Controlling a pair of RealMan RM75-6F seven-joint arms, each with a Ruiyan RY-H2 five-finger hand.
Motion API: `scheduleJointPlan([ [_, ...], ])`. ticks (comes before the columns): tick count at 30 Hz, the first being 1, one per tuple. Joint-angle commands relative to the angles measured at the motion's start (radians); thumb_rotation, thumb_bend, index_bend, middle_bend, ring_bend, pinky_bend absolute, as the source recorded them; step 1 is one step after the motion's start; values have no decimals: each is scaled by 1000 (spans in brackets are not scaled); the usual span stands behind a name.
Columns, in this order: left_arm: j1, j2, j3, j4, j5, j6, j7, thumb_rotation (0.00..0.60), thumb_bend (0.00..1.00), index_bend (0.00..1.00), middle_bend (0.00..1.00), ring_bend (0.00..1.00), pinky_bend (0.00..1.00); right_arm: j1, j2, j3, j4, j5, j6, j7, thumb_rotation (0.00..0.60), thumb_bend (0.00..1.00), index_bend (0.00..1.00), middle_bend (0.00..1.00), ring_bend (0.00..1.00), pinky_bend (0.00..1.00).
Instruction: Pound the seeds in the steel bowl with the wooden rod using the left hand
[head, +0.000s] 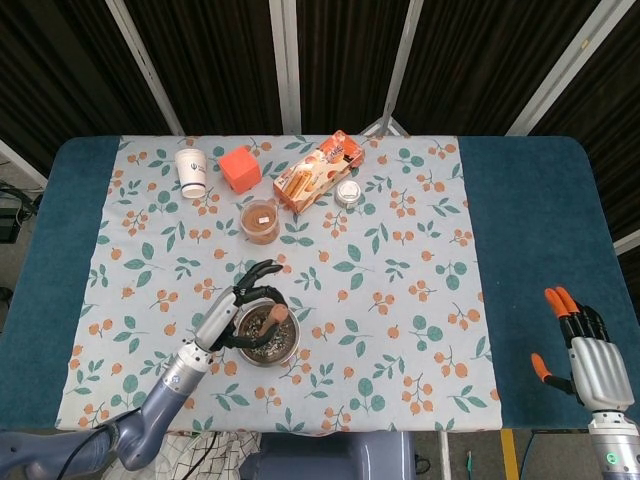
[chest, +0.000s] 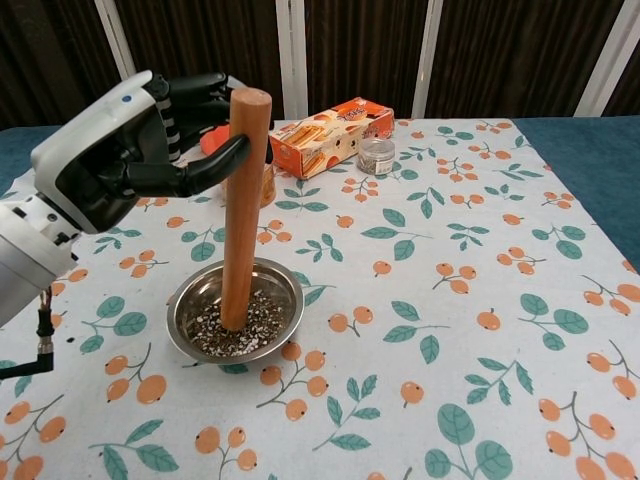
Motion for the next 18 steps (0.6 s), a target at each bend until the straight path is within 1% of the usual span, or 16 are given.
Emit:
scheduleJointPlan([
  [1,-10,8,-9,-30,18,11,21,600,793,588,610,113,33,0,0,0,1,-2,1,1,600,366,0,0,0,0],
  [6,-14,13,-13,-52,13,3,41,600,794,588,610,113,33,0,1,0,2,-1,0,5,600,367,0,0,0,0],
  [18,-14,-15,3,14,-9,-28,19,600,793,589,611,113,33,3,-1,1,3,4,-7,-1,600,367,0,0,0,0],
])
